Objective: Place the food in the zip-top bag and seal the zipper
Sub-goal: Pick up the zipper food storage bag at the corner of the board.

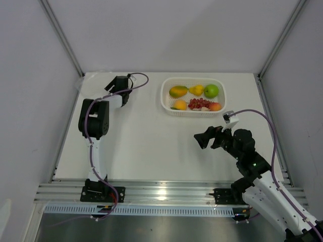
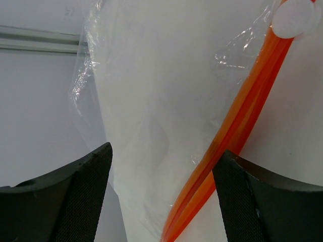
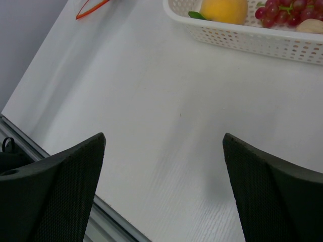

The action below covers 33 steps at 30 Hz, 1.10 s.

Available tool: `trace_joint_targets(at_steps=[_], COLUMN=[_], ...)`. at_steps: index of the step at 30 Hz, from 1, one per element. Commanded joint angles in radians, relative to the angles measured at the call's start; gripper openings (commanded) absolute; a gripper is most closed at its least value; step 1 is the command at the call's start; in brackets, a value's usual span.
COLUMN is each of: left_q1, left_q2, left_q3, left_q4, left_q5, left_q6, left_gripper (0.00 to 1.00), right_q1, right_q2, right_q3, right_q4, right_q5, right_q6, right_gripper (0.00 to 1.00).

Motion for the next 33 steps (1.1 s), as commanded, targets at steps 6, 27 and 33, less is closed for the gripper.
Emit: trace_joint_targets(at_steps=[6,27,33], left_q1=[0.039,-0.017,-0.050], left_q2=[0.045,-0.233,-0.431], left_q3=[0.103,0.137,0.044], left_q4=[-0.061,-0.551,-0.766], left_q5=[0.012,-0.007,0.266], left_q6=[0.001,-0.575,-0.861], left_gripper=[0.70,0.01,0.00], right_q1=[0.004,-0.025,-0.021], right_q2=[-0.001,0.236,0.354], right_q3=[-0.005,0.197,0.283], right_q4=[0.051,-0.197,-0.271], right_q5=[0.024,0.153,0.197], right_q6=[0.000,0.134,0.092], right_gripper=[0.99,0.99,1.00])
